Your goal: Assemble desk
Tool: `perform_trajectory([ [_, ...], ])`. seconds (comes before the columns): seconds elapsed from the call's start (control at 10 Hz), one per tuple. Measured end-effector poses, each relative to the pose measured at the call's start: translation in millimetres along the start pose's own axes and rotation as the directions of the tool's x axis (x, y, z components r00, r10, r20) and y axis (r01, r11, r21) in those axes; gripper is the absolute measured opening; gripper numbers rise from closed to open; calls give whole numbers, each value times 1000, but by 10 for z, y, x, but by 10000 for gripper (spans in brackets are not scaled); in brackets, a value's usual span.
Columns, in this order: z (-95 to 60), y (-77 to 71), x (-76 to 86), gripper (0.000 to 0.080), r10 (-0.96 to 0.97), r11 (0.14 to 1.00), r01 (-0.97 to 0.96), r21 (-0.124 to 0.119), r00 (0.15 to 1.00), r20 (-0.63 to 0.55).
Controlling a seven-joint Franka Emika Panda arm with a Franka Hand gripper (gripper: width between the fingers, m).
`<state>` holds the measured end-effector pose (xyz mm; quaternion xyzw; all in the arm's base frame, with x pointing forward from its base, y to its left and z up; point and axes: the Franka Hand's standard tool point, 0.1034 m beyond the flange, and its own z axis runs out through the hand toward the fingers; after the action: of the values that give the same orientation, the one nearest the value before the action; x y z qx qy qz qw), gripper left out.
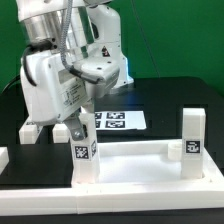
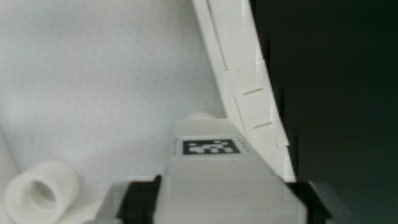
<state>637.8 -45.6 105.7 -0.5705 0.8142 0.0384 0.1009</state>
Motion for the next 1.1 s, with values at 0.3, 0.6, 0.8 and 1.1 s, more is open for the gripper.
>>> perform_trajectory([
  [0.3,7,-1,-13,291,30,1000,-30,2,1000,0],
  [0.6,-12,11,-6,504,-367,930,367,-12,930,-1],
  [0.8,-5,41,-35,641,-513,859,512,-19,859,1],
  [1.1,2,40,-23,648,-675,737,675,-19,738,4],
])
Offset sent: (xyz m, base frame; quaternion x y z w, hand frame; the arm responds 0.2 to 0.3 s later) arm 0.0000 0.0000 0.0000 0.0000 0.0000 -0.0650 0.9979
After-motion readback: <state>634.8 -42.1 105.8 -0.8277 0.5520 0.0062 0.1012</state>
